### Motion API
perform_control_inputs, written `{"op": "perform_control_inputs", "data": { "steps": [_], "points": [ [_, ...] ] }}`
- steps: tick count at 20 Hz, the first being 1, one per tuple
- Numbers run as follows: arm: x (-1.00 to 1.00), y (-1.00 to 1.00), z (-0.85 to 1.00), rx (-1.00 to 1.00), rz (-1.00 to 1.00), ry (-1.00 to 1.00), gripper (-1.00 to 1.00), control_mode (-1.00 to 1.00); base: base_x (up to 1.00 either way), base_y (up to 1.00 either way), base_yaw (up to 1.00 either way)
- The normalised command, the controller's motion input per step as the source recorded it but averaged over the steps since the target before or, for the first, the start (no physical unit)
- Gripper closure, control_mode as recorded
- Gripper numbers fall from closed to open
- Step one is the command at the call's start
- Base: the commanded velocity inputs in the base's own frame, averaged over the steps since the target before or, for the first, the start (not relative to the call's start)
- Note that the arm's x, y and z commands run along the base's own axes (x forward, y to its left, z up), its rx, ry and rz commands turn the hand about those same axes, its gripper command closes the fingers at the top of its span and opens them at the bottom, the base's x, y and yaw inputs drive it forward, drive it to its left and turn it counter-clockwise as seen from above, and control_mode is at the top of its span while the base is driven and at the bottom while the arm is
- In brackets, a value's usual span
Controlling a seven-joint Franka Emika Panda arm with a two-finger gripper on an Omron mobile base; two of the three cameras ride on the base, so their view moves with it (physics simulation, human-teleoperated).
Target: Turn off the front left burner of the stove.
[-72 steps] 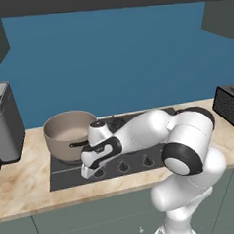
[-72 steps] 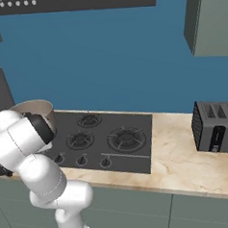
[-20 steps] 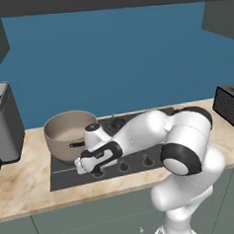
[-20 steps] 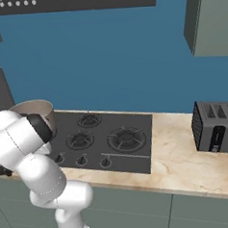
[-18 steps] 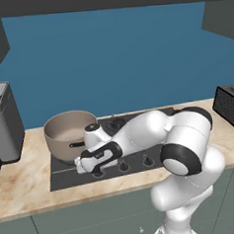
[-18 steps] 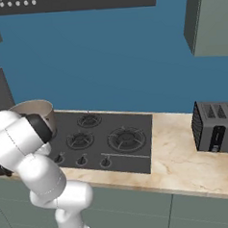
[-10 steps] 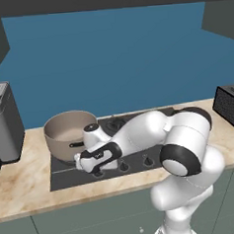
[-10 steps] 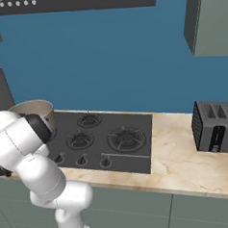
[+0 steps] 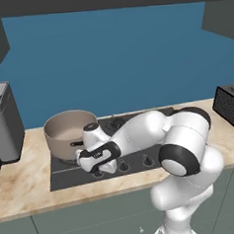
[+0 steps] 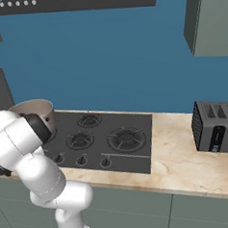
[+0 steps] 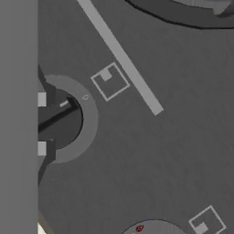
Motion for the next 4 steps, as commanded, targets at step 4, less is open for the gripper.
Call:
{"op": "perform_control_inputs", "data": {
  "steps": [4],
  "points": [
    [-0.21, 0.22, 0.00, 0.03, -0.38, 0.00, 1.00, -1.00, 0.00, 0.00, 0.00]
  ]
}}
